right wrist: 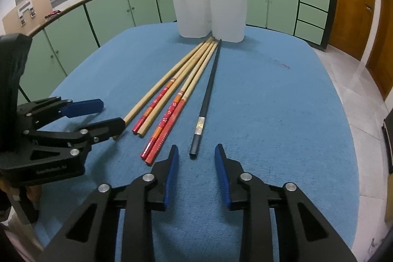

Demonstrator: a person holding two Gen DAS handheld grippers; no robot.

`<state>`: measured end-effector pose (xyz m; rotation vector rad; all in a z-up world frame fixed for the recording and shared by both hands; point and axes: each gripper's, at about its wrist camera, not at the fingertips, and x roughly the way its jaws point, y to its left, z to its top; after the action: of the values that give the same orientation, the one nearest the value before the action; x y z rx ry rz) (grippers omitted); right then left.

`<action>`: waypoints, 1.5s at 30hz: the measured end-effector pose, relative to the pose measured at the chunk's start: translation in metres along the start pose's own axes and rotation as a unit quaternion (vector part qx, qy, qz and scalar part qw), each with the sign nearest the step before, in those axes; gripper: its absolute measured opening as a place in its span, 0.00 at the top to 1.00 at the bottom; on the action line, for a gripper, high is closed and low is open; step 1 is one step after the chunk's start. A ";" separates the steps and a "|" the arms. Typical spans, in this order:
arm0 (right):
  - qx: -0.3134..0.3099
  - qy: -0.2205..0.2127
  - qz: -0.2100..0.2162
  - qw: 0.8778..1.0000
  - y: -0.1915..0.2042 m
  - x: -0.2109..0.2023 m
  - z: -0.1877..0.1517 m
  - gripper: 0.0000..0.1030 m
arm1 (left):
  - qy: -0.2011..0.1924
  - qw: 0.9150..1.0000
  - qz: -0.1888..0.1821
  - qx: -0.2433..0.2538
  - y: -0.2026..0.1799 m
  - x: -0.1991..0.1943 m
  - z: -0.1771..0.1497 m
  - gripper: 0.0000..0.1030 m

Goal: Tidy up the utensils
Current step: 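Lower the right tool and close it on the black chopstick's tip, then close the left tool on a plain wooden chopstick while the right tool holds the black chopstick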

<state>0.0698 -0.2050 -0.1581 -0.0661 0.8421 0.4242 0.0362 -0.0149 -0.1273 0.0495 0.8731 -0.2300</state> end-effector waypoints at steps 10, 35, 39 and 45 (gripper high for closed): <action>0.002 0.003 -0.010 1.000 0.000 0.001 -0.001 0.80 | 0.005 1.000 -0.007 0.016 -0.009 0.002 0.000 0.46; 0.026 0.003 -0.008 1.000 -0.009 0.001 0.000 0.91 | 0.005 0.999 -0.021 0.037 -0.018 0.007 0.000 0.91; 0.031 0.003 -0.005 0.999 -0.010 0.002 0.000 0.93 | 0.003 0.999 -0.020 0.033 -0.018 0.006 -0.001 0.92; 0.033 -0.003 -0.007 0.999 -0.010 -0.003 0.001 0.93 | -0.003 1.000 -0.018 0.012 -0.009 0.000 0.000 0.93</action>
<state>0.0729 -0.2147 -0.1564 -0.0099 0.8496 0.3834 0.0345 -0.0233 -0.1266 0.0557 0.8659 -0.2749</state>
